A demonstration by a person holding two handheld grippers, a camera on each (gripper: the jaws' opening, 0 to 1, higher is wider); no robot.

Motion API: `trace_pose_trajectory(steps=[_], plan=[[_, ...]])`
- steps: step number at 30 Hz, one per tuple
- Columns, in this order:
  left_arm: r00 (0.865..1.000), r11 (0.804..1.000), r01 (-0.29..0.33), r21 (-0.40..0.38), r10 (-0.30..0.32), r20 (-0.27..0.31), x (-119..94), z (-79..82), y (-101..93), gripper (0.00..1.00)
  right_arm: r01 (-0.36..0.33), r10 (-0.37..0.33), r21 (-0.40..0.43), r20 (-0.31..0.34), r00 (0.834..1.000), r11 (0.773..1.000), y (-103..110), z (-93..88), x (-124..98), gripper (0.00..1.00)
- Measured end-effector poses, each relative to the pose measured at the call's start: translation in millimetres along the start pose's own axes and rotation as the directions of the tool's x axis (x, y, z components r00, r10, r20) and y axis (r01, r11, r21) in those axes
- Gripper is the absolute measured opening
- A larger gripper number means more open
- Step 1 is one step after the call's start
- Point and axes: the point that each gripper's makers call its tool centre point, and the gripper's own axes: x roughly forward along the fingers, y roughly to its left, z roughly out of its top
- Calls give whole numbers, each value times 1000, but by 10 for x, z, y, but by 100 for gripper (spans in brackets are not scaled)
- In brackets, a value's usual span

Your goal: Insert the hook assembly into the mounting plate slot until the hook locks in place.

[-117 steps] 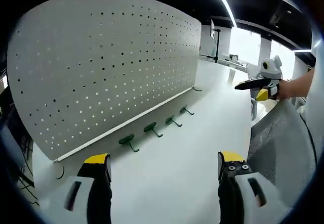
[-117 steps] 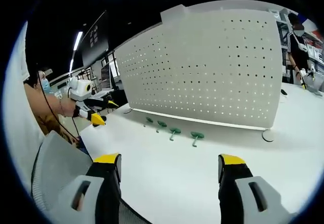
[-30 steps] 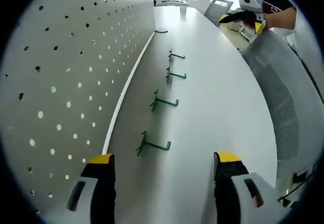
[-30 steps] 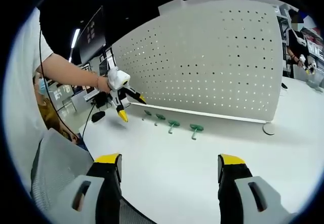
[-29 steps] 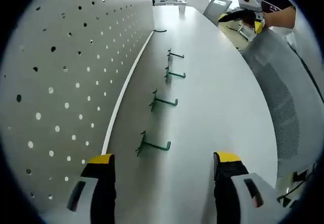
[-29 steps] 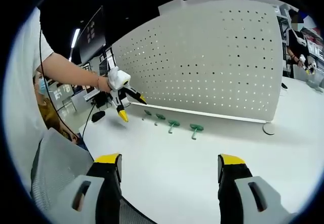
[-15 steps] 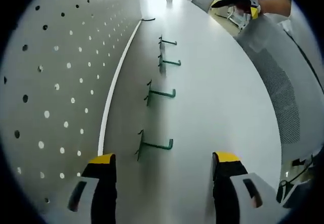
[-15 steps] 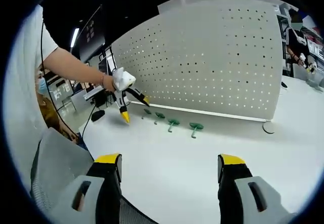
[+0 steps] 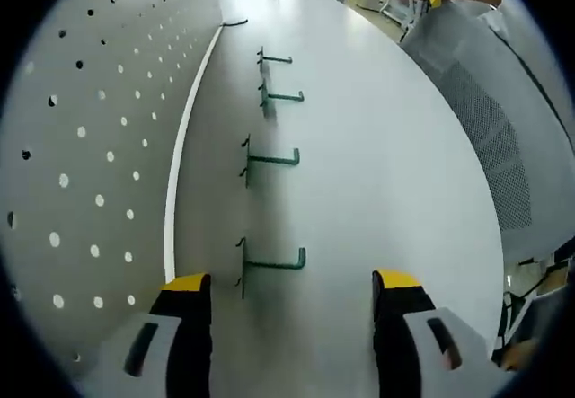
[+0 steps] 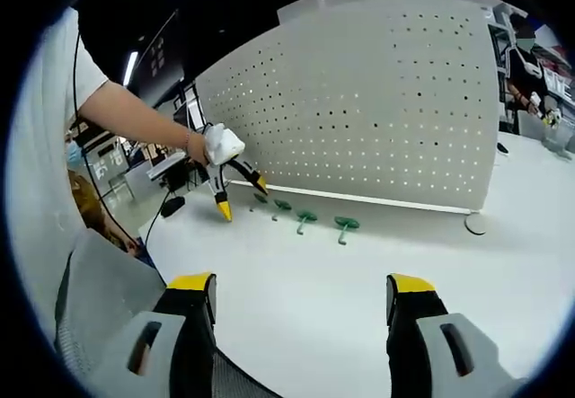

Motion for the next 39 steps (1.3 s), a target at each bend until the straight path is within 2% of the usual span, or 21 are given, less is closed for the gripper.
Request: trace_pose_trajectory(steps=[6,12,17,23,34,39], plan=[[1000,1000,-1,2,1,4,-3,-3,-9,72,-1,1,2,0,1000,1000,8,-9,12,75],[1000,1000,-3,-1,3,4,-35,-16,2,55,-4,4,2,1,1000,1000,5,-8,14,74],[1000,1000,-11,-17,11,4,-44,-12,21,51,1,-1,2,7,1000,1000,-11,7,1,74],[999,998,-27,-52,28,16,-49,-21,83,42,2,-2,3,4,1000,1000,-11,-11,-5,74],[998,991,-63,-115,67,23,-50,-4,147,32,4,-4,7,5,1000,1000,-5,-18,3,74],[995,986,-85,-145,90,32,-55,10,184,23,6,-6,7,7,1000,1000,-10,-11,3,74]])
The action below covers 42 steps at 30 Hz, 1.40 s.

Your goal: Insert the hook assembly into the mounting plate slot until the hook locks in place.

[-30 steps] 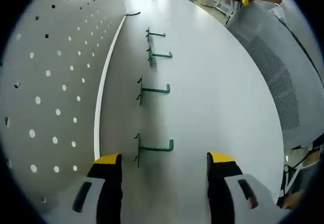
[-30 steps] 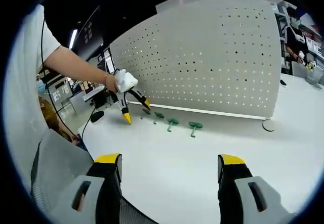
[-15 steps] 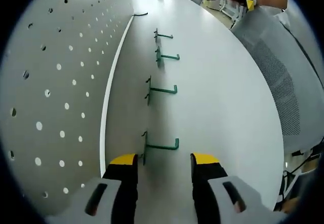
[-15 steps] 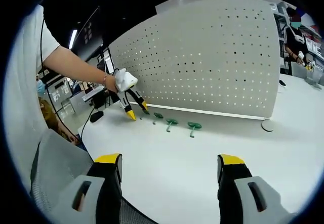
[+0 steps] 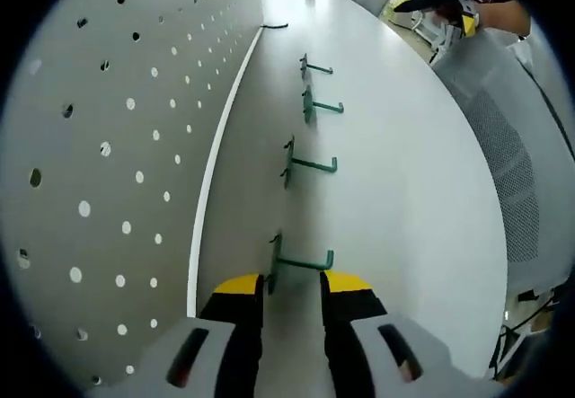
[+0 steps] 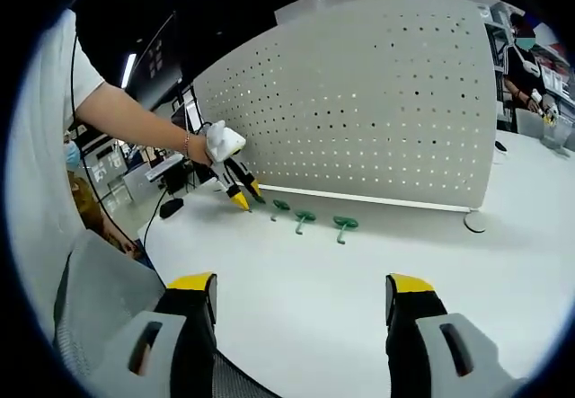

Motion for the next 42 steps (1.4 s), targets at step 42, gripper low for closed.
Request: trace_pose_trajectory(steps=[42], plan=[[993,994,-111,21,110,43,-45,108,104,3,-7,7,-1,2,1000,1000,19,14,4,74]])
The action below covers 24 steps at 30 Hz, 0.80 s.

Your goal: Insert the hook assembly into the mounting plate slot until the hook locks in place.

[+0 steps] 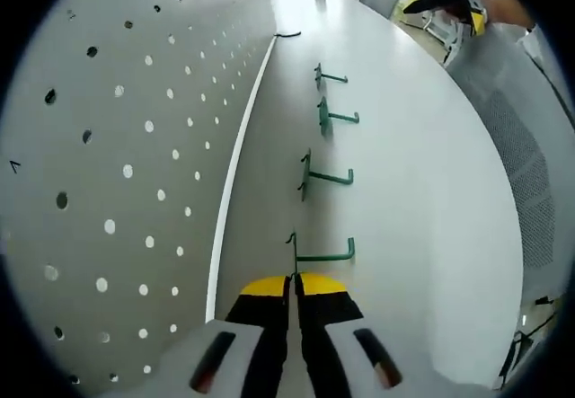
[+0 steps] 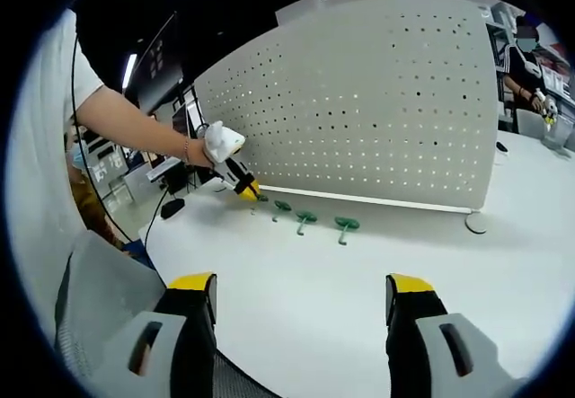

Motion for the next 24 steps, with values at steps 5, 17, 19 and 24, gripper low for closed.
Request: trace_pose_trajectory(steps=[5,17,19,24], plan=[[998,998,-24,-65,28,56,-82,96,7,3,2,-3,11,19,1000,1000,-17,37,-3,74],[985,990,-81,-111,97,145,-262,302,-24,2,-4,4,5,38,999,1000,-5,80,4,74],[981,989,-95,-118,113,157,-293,335,-31,2,-6,6,0,44,999,1000,1,100,7,74],[965,977,-118,-180,155,210,-387,453,-41,2,-13,13,-6,58,998,1000,11,154,5,74]])
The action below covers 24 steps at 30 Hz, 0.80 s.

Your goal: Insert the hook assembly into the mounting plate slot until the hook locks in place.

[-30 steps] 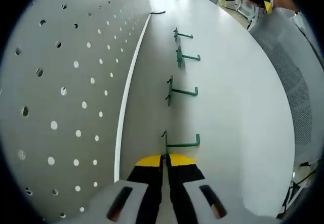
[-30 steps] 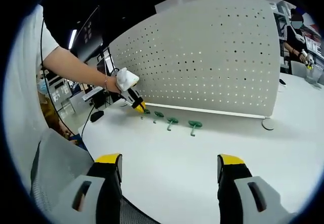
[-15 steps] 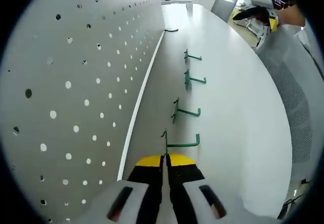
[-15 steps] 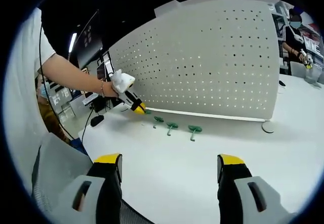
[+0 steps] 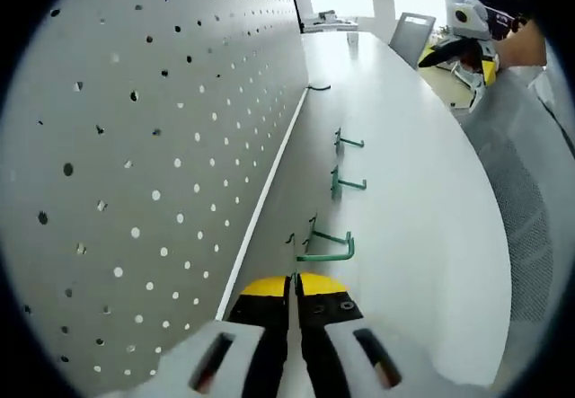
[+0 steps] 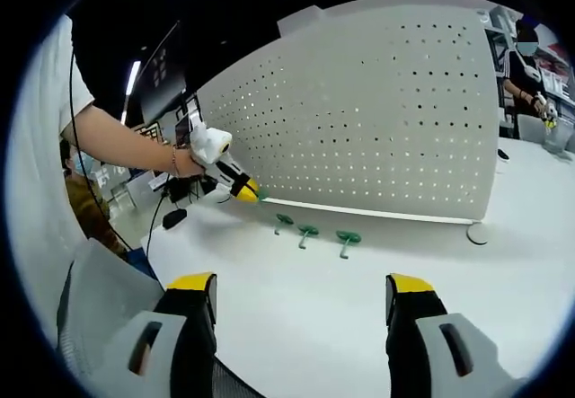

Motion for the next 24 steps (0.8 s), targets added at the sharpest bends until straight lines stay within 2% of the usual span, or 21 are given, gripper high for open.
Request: trace_pose_trajectory(steps=[1,4,8,13,18,24], plan=[[999,999,-21,-38,22,25,-31,44,17,2,-1,1,-1,4,1000,1000,1,17,1,74],[999,999,-35,-29,36,25,-84,41,-8,2,-4,4,-3,13,1000,1000,2,39,10,74],[995,993,-63,-96,69,70,-165,107,-28,2,-13,14,-11,22,1000,1000,32,70,21,74],[991,992,-77,-101,87,99,-253,157,-141,2,-25,26,-23,37,999,999,75,133,35,74],[981,984,-100,-146,122,153,-363,255,-218,2,-33,35,-39,49,998,999,106,195,39,74],[969,976,-120,-180,155,192,-447,332,-297,2,-42,46,-56,61,997,998,150,267,54,74]])
